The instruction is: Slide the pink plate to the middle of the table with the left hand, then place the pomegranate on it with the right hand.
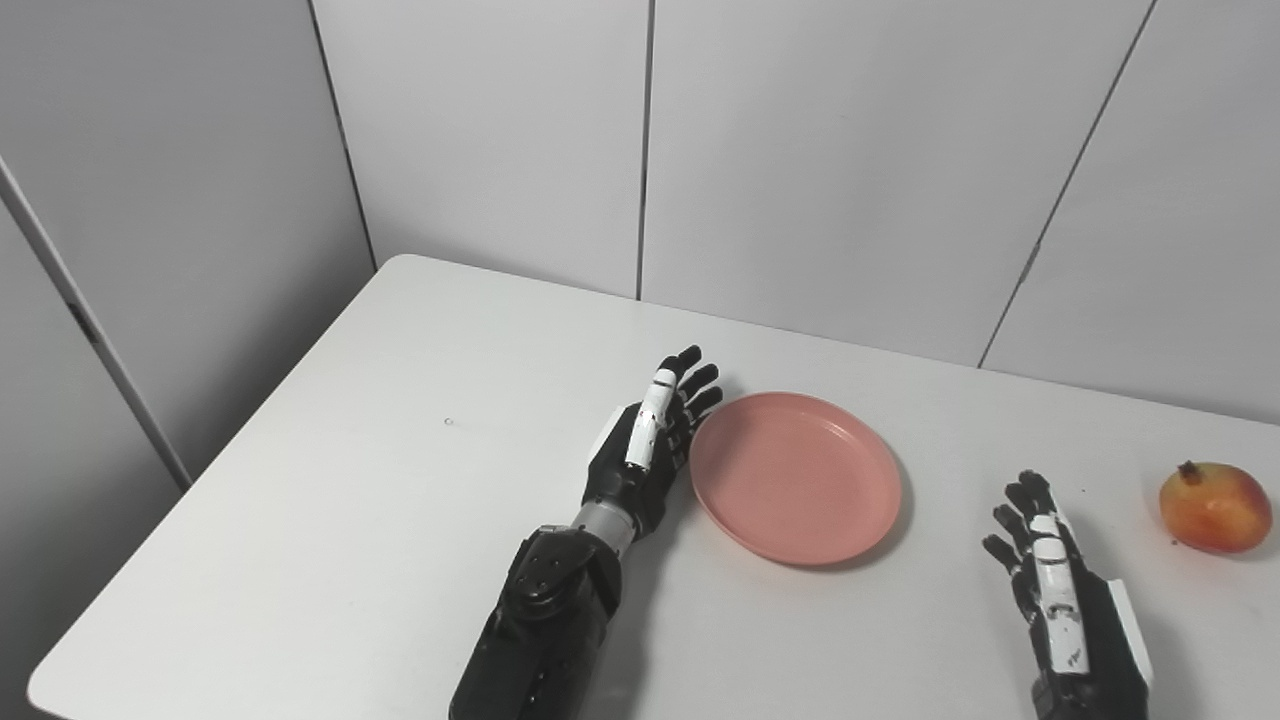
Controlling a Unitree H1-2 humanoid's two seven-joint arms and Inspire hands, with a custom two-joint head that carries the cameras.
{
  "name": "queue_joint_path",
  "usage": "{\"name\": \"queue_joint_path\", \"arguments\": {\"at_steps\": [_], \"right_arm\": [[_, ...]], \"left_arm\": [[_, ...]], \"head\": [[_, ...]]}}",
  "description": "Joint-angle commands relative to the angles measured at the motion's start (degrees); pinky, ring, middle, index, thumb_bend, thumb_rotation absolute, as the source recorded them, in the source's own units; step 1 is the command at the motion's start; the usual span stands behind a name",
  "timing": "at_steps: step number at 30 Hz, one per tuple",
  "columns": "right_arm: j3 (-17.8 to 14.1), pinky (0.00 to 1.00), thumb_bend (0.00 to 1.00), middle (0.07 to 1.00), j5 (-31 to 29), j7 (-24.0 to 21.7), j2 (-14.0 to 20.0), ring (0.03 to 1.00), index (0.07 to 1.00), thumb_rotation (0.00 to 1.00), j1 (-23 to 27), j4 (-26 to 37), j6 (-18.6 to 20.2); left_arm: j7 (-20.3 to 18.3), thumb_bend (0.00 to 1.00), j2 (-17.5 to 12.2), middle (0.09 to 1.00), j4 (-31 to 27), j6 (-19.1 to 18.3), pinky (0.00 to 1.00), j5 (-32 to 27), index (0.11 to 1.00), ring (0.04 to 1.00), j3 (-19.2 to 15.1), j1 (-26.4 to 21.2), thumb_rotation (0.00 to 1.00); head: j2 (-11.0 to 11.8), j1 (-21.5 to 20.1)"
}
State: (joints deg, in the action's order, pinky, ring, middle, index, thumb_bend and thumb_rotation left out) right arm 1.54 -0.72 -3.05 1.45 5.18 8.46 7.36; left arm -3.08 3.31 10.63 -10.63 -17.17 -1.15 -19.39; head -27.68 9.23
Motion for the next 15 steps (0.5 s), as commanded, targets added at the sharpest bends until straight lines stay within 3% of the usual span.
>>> {"name": "queue_joint_path", "arguments": {"at_steps": [1, 15], "right_arm": [[-0.6, 0.93, 0.2, 0.953, 0.3, 1.1, -0.6, 0.947, 0.953, 1.0, 1.7, 1.6, -0.6], [-1.9, 0.94, 0.21, 0.956, 0.3, 2.9, -1.2, 0.945, 0.953, 1.0, 2.8, 2.2, -0.2]], "left_arm": [[-0.9, 0.42, 0.8, 0.943, -0.6, -1.4, 0.94, 0.3, 0.937, 0.936, 0.7, 0.6, 1.0], [-3.3, 0.4, 2.5, 0.924, -4.4, -5.1, 0.93, -0.8, 0.933, 0.921, 3.4, 4.4, 1.0]], "head": [[-0.2, -0.4], [-0.7, -3.3]]}}
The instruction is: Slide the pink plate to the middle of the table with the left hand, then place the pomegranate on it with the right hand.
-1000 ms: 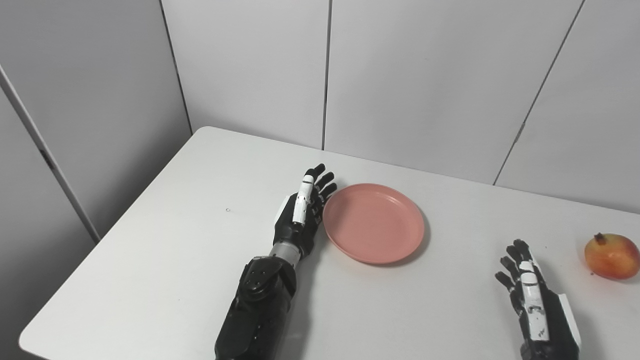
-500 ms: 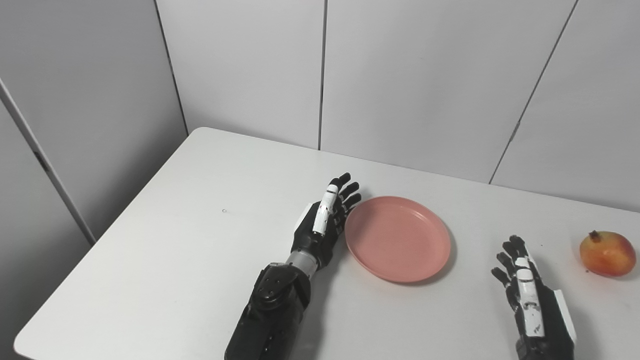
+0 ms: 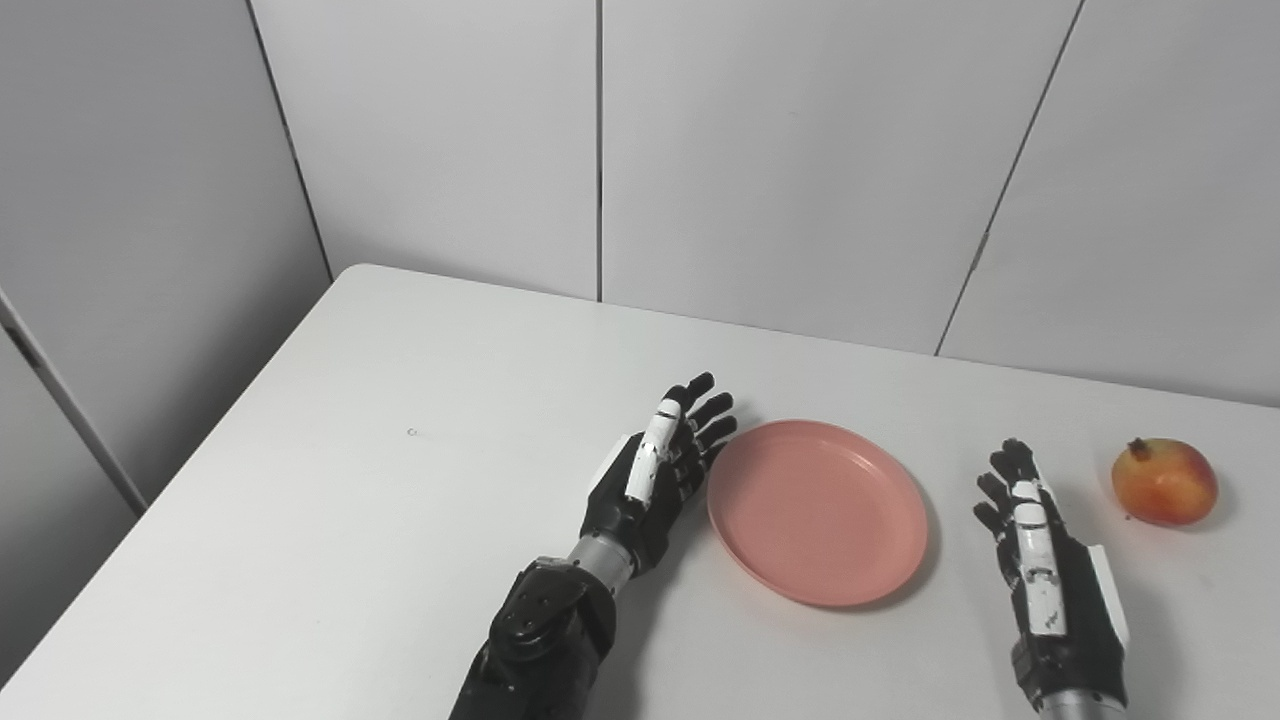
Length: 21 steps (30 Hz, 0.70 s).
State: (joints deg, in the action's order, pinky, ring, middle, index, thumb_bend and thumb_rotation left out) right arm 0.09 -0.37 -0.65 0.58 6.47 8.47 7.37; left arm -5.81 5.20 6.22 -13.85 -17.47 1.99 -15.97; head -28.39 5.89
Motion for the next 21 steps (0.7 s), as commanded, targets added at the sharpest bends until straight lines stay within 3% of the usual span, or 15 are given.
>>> {"name": "queue_joint_path", "arguments": {"at_steps": [1, 12, 21], "right_arm": [[-0.4, 0.94, 0.21, 0.955, 0.0, 0.6, -0.4, 0.945, 0.954, 1.0, 1.5, 2.4, 0.1], [0.0, 0.93, 0.2, 0.953, 0.6, 1.0, -0.5, 0.94, 0.952, 1.0, 1.6, 2.5, -0.1], [-0.2, 0.95, 0.24, 0.959, -0.2, 1.1, -0.9, 0.948, 0.958, 1.0, 2.0, 2.3, -0.6]], "left_arm": [[-0.6, 0.4, 0.8, 0.923, 0.0, -1.8, 0.93, -0.5, 0.932, 0.92, 0.3, 1.2, 1.0], [0.6, 0.4, 1.8, 0.935, -1.5, -2.3, 0.95, 0.0, 0.942, 0.931, -0.6, 2.1, 1.0], [1.7, 0.4, 1.4, 0.934, -1.5, -0.6, 0.93, 3.1, 0.937, 0.929, -0.2, 2.5, 1.0]], "head": [[0.0, 0.0], [-0.5, -1.4], [-0.8, -3.8]]}}
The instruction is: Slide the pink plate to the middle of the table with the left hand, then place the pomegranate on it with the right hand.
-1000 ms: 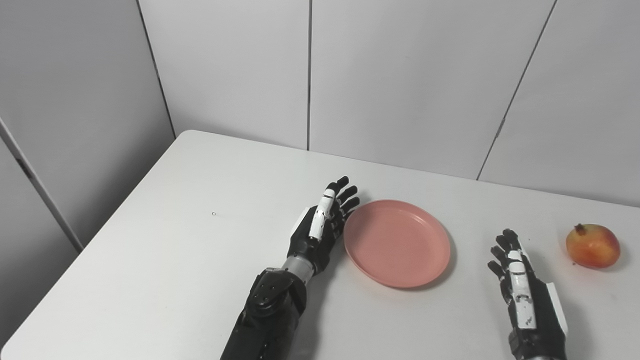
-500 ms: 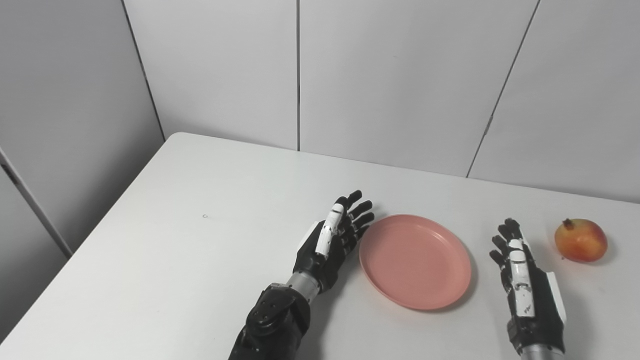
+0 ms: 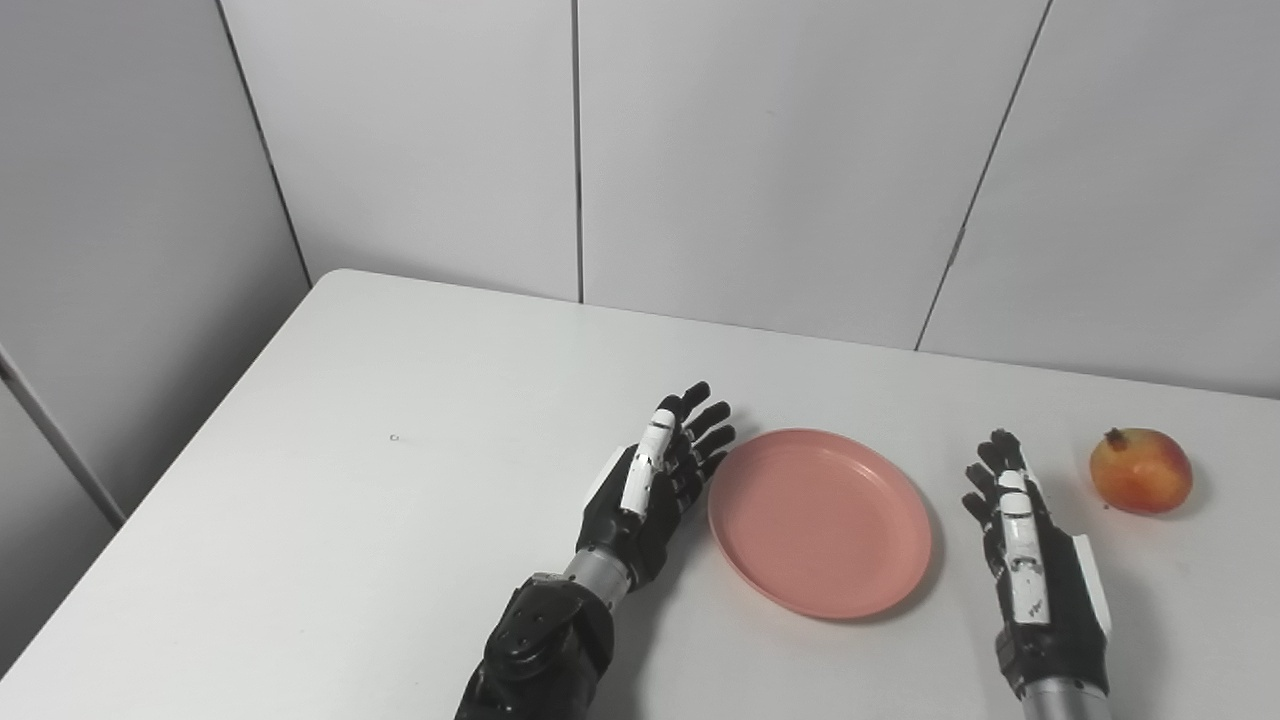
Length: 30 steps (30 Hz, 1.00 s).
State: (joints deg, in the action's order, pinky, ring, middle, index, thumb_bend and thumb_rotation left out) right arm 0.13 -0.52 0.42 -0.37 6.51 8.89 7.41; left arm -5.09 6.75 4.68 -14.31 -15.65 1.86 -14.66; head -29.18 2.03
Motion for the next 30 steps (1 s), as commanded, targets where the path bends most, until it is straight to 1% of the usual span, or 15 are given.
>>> {"name": "queue_joint_path", "arguments": {"at_steps": [1, 4, 5, 6, 7, 8, 10, 13, 16, 22, 24, 25, 28, 29, 30], "right_arm": [[-0.2, 0.95, 0.25, 0.958, 0.0, 0.1, 0.1, 0.947, 0.957, 1.0, 2.0, 1.9, -0.9], [-0.2, 0.94, 0.25, 0.953, 0.2, 0.2, 0.0, 0.944, 0.949, 1.0, 2.2, 2.3, -1.4], [-0.1, 0.94, 0.25, 0.95, 0.3, 0.2, -0.1, 0.942, 0.945, 1.0, 2.2, 2.7, -1.2], [0.0, 0.93, 0.24, 0.944, 0.3, 0.2, -0.2, 0.937, 0.935, 1.0, 2.3, 3.0, -1.0], [0.1, 0.93, 0.24, 0.942, 0.6, 0.2, -0.2, 0.936, 0.933, 1.0, 2.4, 3.4, -0.7], [0.2, 0.93, 0.23, 0.941, 0.8, 0.3, -0.2, 0.935, 0.931, 1.0, 2.4, 3.5, -0.4], [0.6, 0.91, 0.23, 0.934, 1.6, 0.4, -0.2, 0.926, 0.924, 1.0, 2.6, 4.3, 0.2], [1.1, 0.9, 0.23, 0.93, 3.3, 0.7, -0.1, 0.92, 0.921, 1.0, 2.9, 5.1, 0.0], [1.4, 0.91, 0.25, 0.927, 4.9, 0.9, 0.2, 0.912, 0.92, 1.0, 3.0, 6.1, -0.1], [1.4, 0.89, 0.29, 0.908, 7.8, 1.0, 0.4, 0.9, 0.898, 1.0, 3.3, 9.6, 2.4], [1.4, 0.88, 0.3, 0.906, 8.7, 1.3, 0.1, 0.898, 0.895, 1.0, 3.5, 10.1, 2.5], [1.4, 0.88, 0.3, 0.905, 9.1, 1.4, -0.1, 0.897, 0.896, 1.0, 3.5, 10.1, 2.5], [1.8, 0.87, 0.32, 0.899, 12.5, 2.1, 0.4, 0.893, 0.894, 1.0, 4.7, 10.0, 2.0], [1.9, 0.86, 0.34, 0.896, 13.7, 2.3, 0.6, 0.889, 0.89, 1.0, 5.0, 9.8, 1.7], [2.1, 0.86, 0.37, 0.893, 15.4, 2.7, 1.0, 0.886, 0.887, 1.0, 5.6, 9.6, 1.4]], "left_arm": [[0.8, 0.4, -0.2, 0.937, 0.0, 0.1, 0.94, 1.4, 0.941, 0.932, -0.1, 1.2, 1.0], [0.5, 0.41, -0.5, 0.943, -0.3, 0.5, 0.95, 1.8, 0.944, 0.938, -0.3, 1.5, 1.0], [0.4, 0.41, -0.7, 0.945, -0.4, 0.6, 0.95, 1.9, 0.944, 0.939, -0.5, 1.6, 1.0], [0.5, 0.41, -0.7, 0.944, -0.4, 0.6, 0.95, 1.9, 0.942, 0.938, -0.7, 1.7, 1.0], [0.5, 0.4, -0.8, 0.943, -0.5, 0.7, 0.95, 1.8, 0.941, 0.937, -0.8, 1.7, 1.0], [0.5, 0.4, -0.8, 0.944, -0.5, 0.7, 0.94, 1.8, 0.941, 0.937, -1.0, 1.8, 1.0], [0.1, 0.4, -1.2, 0.95, -0.2, 1.3, 0.95, 1.6, 0.948, 0.94, -1.3, 1.8, 1.0], [-0.3, 0.4, -1.6, 0.955, 0.5, 1.9, 0.95, 1.1, 0.954, 0.943, -1.9, 1.8, 1.0], [-0.6, 0.4, -1.8, 0.955, 1.3, 2.4, 0.95, 0.7, 0.954, 0.943, -2.4, 1.7, 1.0], [-1.7, 0.4, -2.3, 0.956, 2.3, 4.5, 0.95, 0.7, 0.957, 0.943, -3.0, 1.8, 1.0], [-1.8, 0.4, -2.4, 0.953, 2.6, 4.8, 0.95, 0.6, 0.955, 0.94, -3.3, 1.8, 1.0], [-1.9, 0.4, -2.4, 0.953, 2.7, 4.9, 0.95, 0.5, 0.954, 0.94, -3.4, 1.8, 1.0], [-2.6, 0.4, -2.9, 0.955, 3.9, 5.7, 0.95, -0.1, 0.955, 0.942, -4.1, 1.7, 1.0], [-2.7, 0.4, -3.0, 0.954, 4.2, 5.9, 0.96, -0.2, 0.954, 0.942, -4.2, 1.6, 1.0], [-2.7, 0.4, -3.1, 0.953, 4.5, 6.0, 0.96, -0.3, 0.953, 0.941, -4.4, 1.6, 1.0]], "head": [[-0.1, 0.1], [-0.1, -2.0], [-0.2, -3.2], [-0.2, -3.4], [-0.2, -4.9], [-0.2, -5.1], [-0.2, -6.8], [0.2, -8.9], [0.5, -9.8], [1.7, -13.1], [2.2, -14.4], [2.2, -14.4], [3.0, -16.3], [3.1, -16.4], [3.5, -17.4]]}}
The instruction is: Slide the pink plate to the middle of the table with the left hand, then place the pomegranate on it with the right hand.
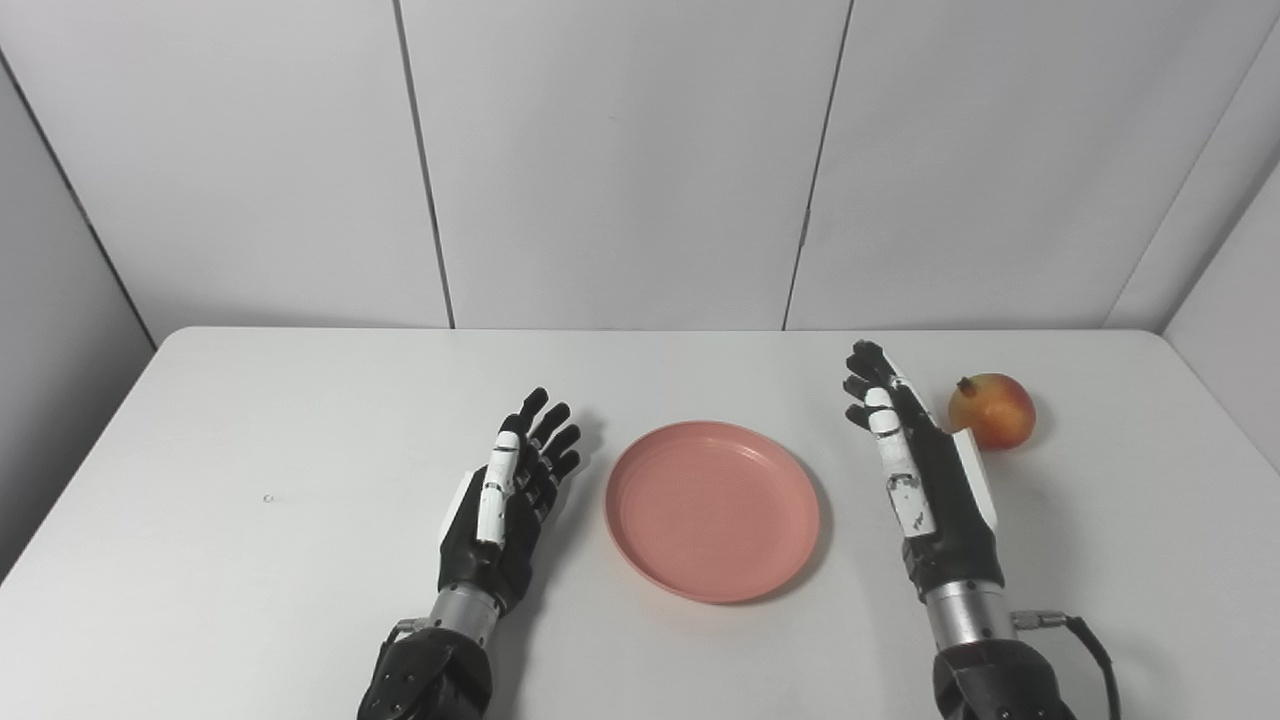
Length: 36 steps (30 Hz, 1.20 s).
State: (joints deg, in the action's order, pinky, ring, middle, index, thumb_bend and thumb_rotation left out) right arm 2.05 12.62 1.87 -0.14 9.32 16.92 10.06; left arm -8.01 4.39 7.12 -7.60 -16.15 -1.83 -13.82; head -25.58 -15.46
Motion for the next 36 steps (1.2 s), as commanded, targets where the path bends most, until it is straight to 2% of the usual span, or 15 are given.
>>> {"name": "queue_joint_path", "arguments": {"at_steps": [1, 5, 12, 16, 18, 21, 24, 28, 32, 35, 36], "right_arm": [[0.2, 0.85, 0.38, 0.892, 3.3, 1.5, 0.9, 0.885, 0.882, 1.0, 3.2, 1.4, -1.5], [-0.4, 0.83, 0.4, 0.891, 6.0, 2.1, 2.9, 0.88, 0.877, 1.0, 5.6, 0.6, -2.7], [-2.5, 0.83, 0.41, 0.895, 8.3, 2.5, 6.0, 0.887, 0.883, 1.0, 8.5, 0.5, -1.9], [-4.3, 0.82, 0.49, 0.893, 9.3, 3.2, 7.4, 0.883, 0.876, 1.0, 9.5, 0.3, -1.3], [-4.9, 0.79, 0.49, 0.887, 10.7, 3.6, 8.1, 0.874, 0.875, 1.0, 9.9, 0.3, -1.0], [-4.5, 0.77, 0.52, 0.873, 14.8, 4.1, 9.5, 0.848, 0.875, 1.0, 10.2, 0.0, -0.2], [-4.7, 0.79, 0.55, 0.862, 17.0, 4.0, 10.3, 0.845, 0.863, 1.0, 10.5, -0.2, 0.7], [-5.1, 0.79, 0.58, 0.87, 19.9, 3.8, 11.3, 0.853, 0.868, 0.94, 10.6, -0.6, 2.3], [-6.0, 0.79, 0.65, 0.878, 21.3, 4.7, 11.7, 0.855, 0.879, 0.78, 10.6, -1.3, 2.5], [-6.2, 0.79, 0.68, 0.878, 23.5, 5.4, 12.3, 0.852, 0.885, 0.75, 10.5, -1.7, 2.8], [-6.1, 0.79, 0.7, 0.875, 24.6, 5.6, 12.5, 0.85, 0.886, 0.71, 10.4, -1.7, 3.1]], "left_arm": [[0.3, 0.4, -0.9, 0.952, 2.2, -0.6, 0.96, 0.1, 0.952, 0.942, -0.8, 0.7, 1.0], [0.1, 0.39, -1.2, 0.954, 2.4, -0.6, 0.97, -0.1, 0.951, 0.949, -1.2, 0.7, 1.0], [-0.6, 0.38, -1.9, 0.967, 1.8, -1.1, 0.99, -0.6, 0.957, 0.958, -1.3, 1.2, 1.0], [-1.1, 0.38, -2.3, 0.968, 2.0, -1.1, 0.99, -1.1, 0.958, 0.961, -1.7, 1.4, 1.0], [-1.5, 0.38, -2.6, 0.967, 2.2, -1.0, 0.98, -1.4, 0.956, 0.959, -1.8, 1.4, 1.0], [-2.3, 0.38, -2.9, 0.963, 2.6, -0.7, 0.98, -1.8, 0.955, 0.953, -2.0, 1.5, 1.0], [-2.4, 0.39, -3.1, 0.968, 2.8, -1.0, 0.98, -2.1, 0.962, 0.957, -2.2, 1.3, 1.0], [-2.3, 0.37, -3.1, 0.967, 2.9, -1.3, 0.98, -2.7, 0.962, 0.958, -2.6, 1.1, 1.0], [-2.8, 0.36, -3.4, 0.974, 3.5, -0.9, 1.0, -3.0, 0.973, 0.966, -2.7, 0.9, 1.0], [-2.8, 0.35, -3.5, 0.976, 3.3, -0.9, 1.0, -3.0, 0.974, 0.966, -2.8, 1.0, 1.0], [-2.8, 0.35, -3.5, 0.976, 3.3, -0.9, 1.0, -3.1, 0.972, 0.967, -2.8, 1.0, 1.0]], "head": [[0.0, -0.1], [1.0, -1.9], [1.7, -3.7], [2.1, -5.5], [2.3, -6.2], [2.6, -7.4], [2.7, -8.6], [3.0, -9.5], [3.2, -10.4], [3.0, -10.9], [3.0, -10.9]]}}
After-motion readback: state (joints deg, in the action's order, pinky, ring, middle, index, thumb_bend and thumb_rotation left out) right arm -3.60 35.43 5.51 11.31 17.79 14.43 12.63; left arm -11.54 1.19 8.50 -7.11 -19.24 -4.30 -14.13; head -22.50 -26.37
